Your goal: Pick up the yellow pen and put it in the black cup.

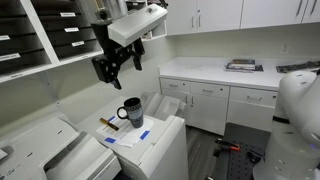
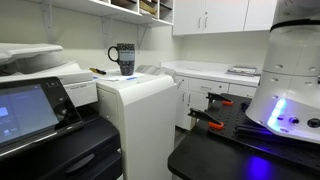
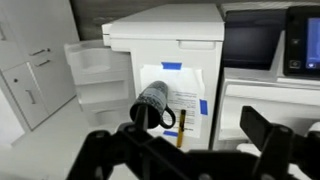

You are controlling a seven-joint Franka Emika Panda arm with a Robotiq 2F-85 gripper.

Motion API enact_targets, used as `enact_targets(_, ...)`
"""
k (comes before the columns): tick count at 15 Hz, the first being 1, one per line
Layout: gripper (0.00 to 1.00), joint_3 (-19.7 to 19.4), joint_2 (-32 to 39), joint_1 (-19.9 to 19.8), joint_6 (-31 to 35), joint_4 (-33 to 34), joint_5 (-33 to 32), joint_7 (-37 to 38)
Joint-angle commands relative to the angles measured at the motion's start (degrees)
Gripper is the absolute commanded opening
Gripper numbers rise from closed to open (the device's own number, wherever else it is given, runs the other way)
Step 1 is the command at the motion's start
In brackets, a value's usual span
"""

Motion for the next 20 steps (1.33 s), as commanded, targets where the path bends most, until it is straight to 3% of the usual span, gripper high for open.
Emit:
enact_targets(1,1.0,-2.78,7.78,0.48,4.74,4.25,-1.52,1.52)
enact_targets(6,1.0,-8.59,27.55,1.77,7.56,18.16,-0.89,-5.14)
enact_targets(12,1.0,-14.25,48.84,6.54,0.43,40.92,-0.4,-9.61)
enact_targets(14,1.0,-16.34,52.75,8.28,-0.84,45.89,-1.46,-8.34)
enact_targets(15,1.0,-16.42,49.3,7.92,3.87,39.6,0.0,-8.51)
enact_targets(20,1.0,-17.41,52.27,8.99,1.32,44.51,-0.09,-8.44)
